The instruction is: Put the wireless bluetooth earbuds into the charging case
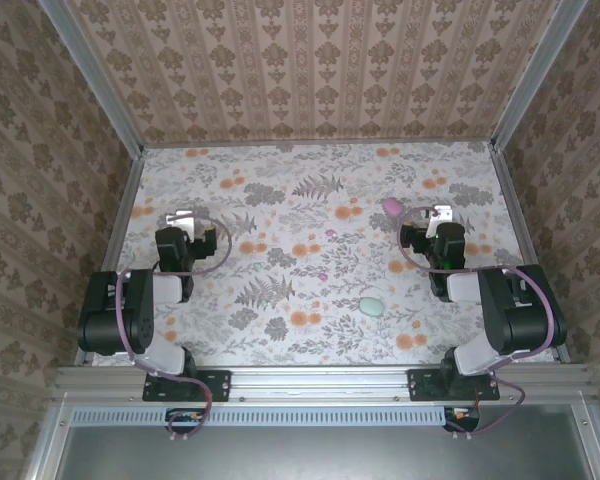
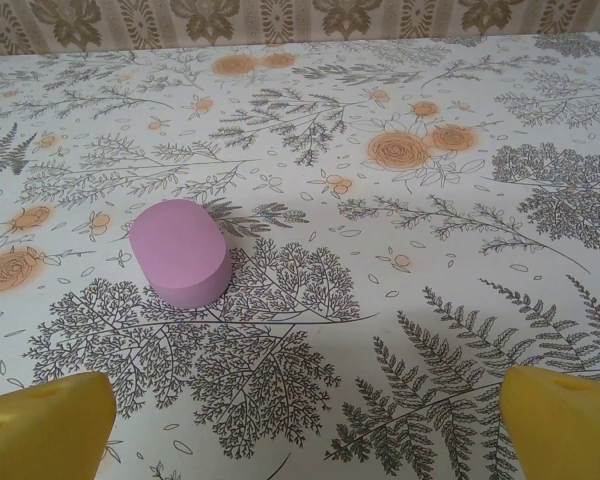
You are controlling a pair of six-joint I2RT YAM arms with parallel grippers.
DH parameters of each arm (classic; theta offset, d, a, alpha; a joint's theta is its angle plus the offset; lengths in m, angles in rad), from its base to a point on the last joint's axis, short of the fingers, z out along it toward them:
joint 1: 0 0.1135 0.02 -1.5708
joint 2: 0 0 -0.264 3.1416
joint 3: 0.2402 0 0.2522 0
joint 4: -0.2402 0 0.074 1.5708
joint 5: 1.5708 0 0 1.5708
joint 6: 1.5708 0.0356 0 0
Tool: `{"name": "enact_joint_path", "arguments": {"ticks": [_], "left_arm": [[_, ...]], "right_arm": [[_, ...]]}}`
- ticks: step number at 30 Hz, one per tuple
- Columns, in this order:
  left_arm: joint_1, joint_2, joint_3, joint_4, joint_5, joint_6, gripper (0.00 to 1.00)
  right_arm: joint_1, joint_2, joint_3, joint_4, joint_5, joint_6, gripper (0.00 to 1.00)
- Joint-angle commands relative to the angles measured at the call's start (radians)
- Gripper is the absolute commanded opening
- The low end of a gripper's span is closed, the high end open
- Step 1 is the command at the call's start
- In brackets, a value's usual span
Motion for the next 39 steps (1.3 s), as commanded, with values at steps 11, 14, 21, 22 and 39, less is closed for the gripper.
{"name": "enact_joint_path", "arguments": {"ticks": [11,14,21,22,39], "left_arm": [[-0.005,0.001,0.015,0.033,-0.001,-0.008,1.0],[-0.004,0.001,0.015,0.032,-0.001,-0.008,1.0],[-0.001,0.001,0.015,0.031,0.007,-0.009,1.0],[-0.002,0.0,0.015,0.031,0.007,-0.009,1.0],[-0.025,-0.143,0.015,-0.102,-0.054,-0.014,1.0]], "right_arm": [[0.0,-0.001,0.02,0.013,-0.014,-0.013,1.0],[0.0,-0.002,0.019,0.012,-0.015,-0.013,1.0],[0.0,0.001,0.02,0.011,-0.016,-0.013,1.0],[0.0,0.001,0.019,0.011,-0.016,-0.013,1.0],[0.003,-0.167,0.183,-0.461,0.054,0.053,1.0]]}}
